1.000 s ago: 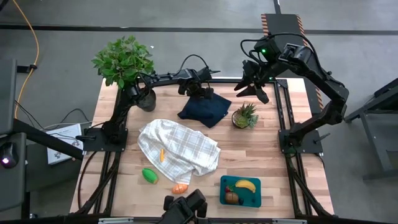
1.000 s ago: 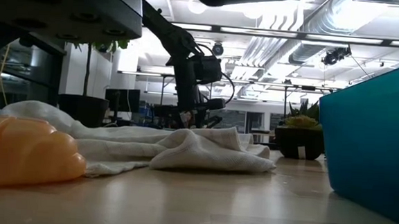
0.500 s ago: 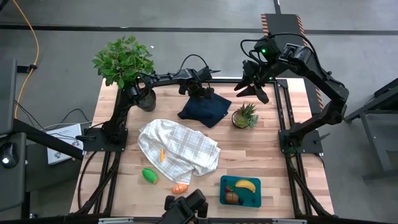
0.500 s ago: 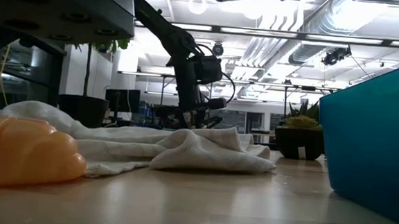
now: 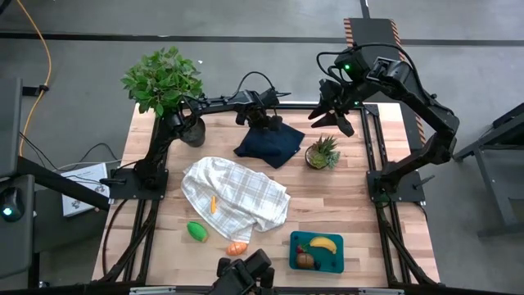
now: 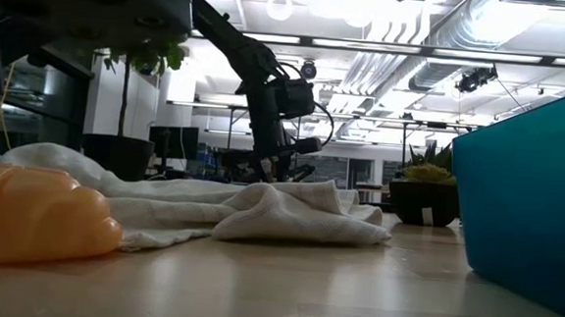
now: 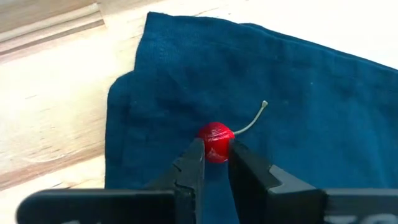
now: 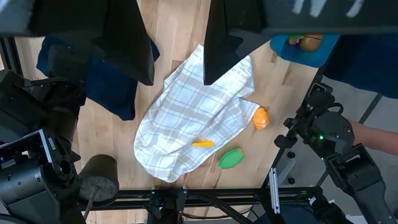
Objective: Pick and placing Produce into tupperware
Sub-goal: Put the cherry into the bin
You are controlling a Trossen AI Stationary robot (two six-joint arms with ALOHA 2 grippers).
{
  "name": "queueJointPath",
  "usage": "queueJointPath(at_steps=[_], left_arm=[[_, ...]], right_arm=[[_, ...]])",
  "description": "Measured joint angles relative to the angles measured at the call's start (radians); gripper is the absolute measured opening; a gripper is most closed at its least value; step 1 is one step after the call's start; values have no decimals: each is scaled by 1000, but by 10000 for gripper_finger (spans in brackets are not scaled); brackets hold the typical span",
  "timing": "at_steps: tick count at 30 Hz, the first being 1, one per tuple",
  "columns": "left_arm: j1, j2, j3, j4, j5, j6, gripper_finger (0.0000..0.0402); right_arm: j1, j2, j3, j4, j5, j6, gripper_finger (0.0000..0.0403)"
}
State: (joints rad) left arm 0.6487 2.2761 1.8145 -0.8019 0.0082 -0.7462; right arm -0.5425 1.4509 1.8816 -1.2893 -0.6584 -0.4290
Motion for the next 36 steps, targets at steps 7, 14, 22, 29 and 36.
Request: queueJointPath(at_steps=[7,14,22,29,36], left_arm=[[0,0,0,-1,0,13,55],[-1,0,0,-1,12,13,55],[-1,0,0,-8,72,14,55],[-14,-9,0,-20,105,39,55],[-42,-79,0,-10,29,66,55]], right_arm=[[0,0,0,0,0,0,129],[0,0,0,0,0,-3,129],[0,0,0,15,0,-17,129],[0,0,0,15,0,-22,129],[-1,0,0,15,1,-25,129]])
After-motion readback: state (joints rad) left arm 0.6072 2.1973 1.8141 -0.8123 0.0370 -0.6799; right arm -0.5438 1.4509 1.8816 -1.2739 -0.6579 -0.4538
